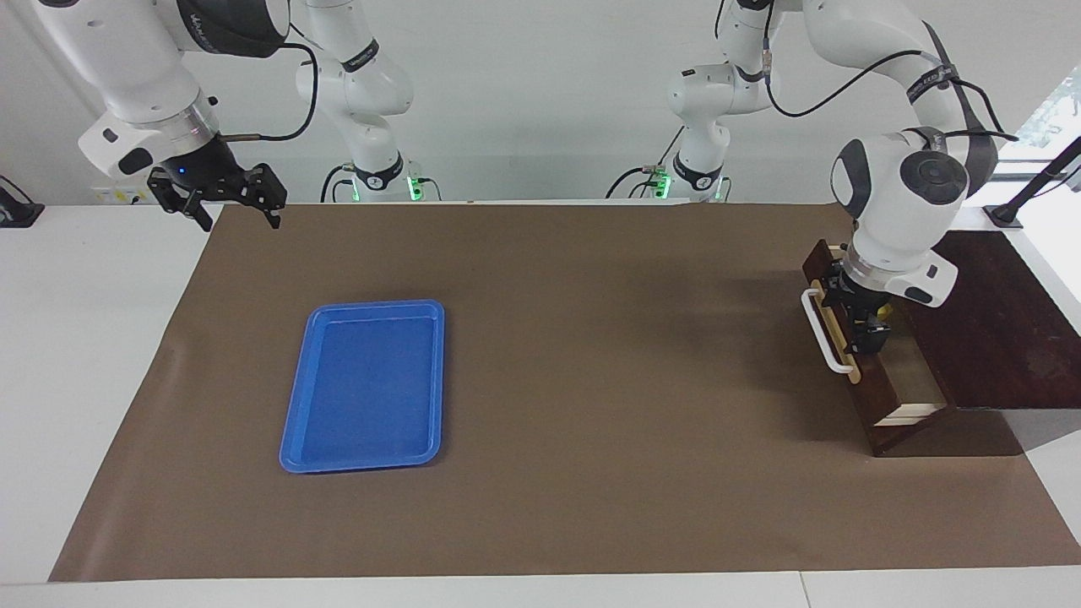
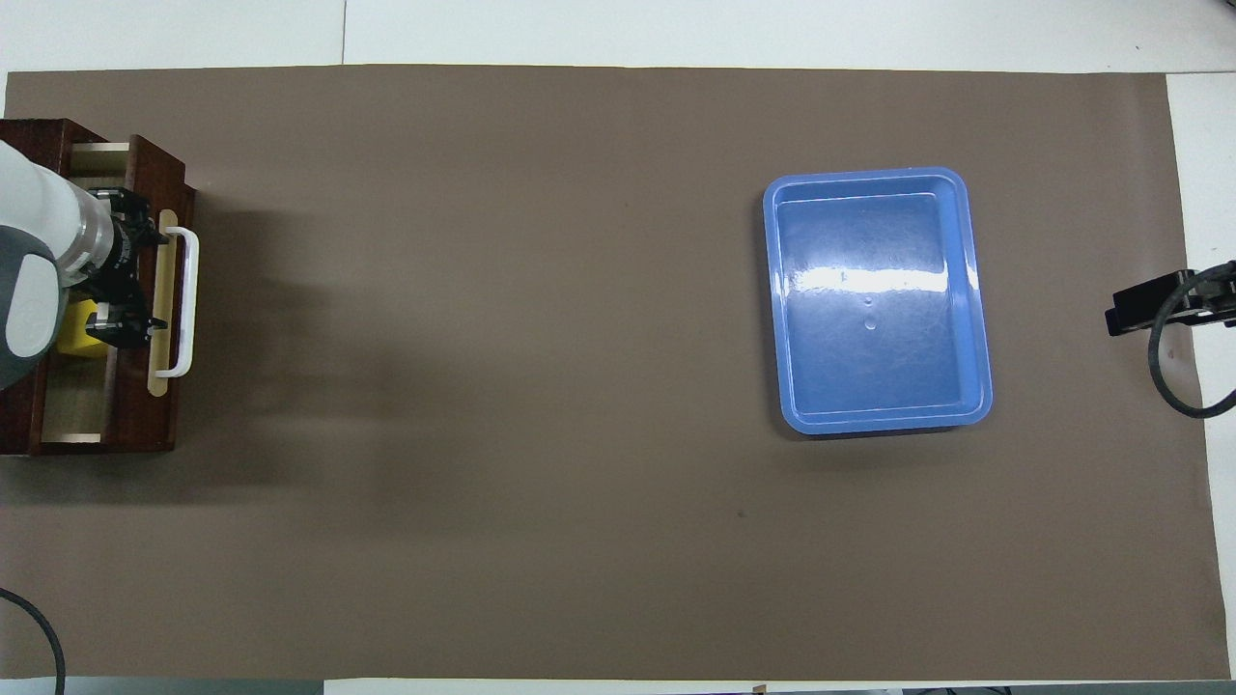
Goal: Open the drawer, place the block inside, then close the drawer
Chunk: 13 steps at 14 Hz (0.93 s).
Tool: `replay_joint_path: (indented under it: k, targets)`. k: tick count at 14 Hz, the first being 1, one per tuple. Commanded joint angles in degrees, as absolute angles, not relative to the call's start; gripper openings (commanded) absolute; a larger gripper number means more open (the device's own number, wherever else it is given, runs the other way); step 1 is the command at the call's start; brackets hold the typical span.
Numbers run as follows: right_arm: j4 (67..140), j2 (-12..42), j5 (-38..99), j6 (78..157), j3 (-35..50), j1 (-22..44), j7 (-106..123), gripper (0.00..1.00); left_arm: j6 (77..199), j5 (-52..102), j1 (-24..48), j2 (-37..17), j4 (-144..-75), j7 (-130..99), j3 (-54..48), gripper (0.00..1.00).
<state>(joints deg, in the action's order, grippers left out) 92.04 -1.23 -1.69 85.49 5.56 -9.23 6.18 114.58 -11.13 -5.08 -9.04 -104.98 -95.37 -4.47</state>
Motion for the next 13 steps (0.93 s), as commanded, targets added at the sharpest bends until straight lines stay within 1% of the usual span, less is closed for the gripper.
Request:
replay_joint_path:
  k: [1, 3, 5, 7, 9, 11, 13]
  targets:
    - [92.4, -1.6, -1.8, 82.9, 5.1, -8.9, 7.4, 1.00, 116.2, -12.5, -9.0, -7.6, -107.0, -93.4, -4.8, 1.00]
    - [91.8, -1.4, -1.8, 82.7, 5.2, -8.8, 7.4, 1.00, 117.2, -12.4, -10.4, -7.4, -107.8, -91.3, -4.8, 1.00]
    - [91.1, -1.1, -1.8, 82.7, 5.2, -8.8, 7.4, 1.00, 116.5, -12.4, -10.9, -7.8, -106.9, -90.5, -4.9, 1.00]
    - [91.0, -1.1, -1.8, 82.7, 5.2, -8.8, 7.3, 1.00, 111.3, -12.2, -9.1, -8.0, -103.6, -85.6, -5.2, 1.00]
    - [91.0, -1.3, -1.9, 82.7, 5.2, -8.7, 7.3, 1.00, 106.1, -10.7, -6.9, -6.9, -100.7, -79.0, -5.4, 1.00]
    - [91.0, -1.3, -1.9, 83.0, 5.2, -8.9, 7.3, 1.00, 102.4, -8.4, -6.2, -3.5, -100.2, -65.4, -5.9, 1.00]
    - [91.1, -1.5, -2.0, 83.1, 5.4, -8.8, 7.2, 1.00, 97.4, -1.8, -6.4, 0.9, -99.8, -49.1, -5.4, 1.00]
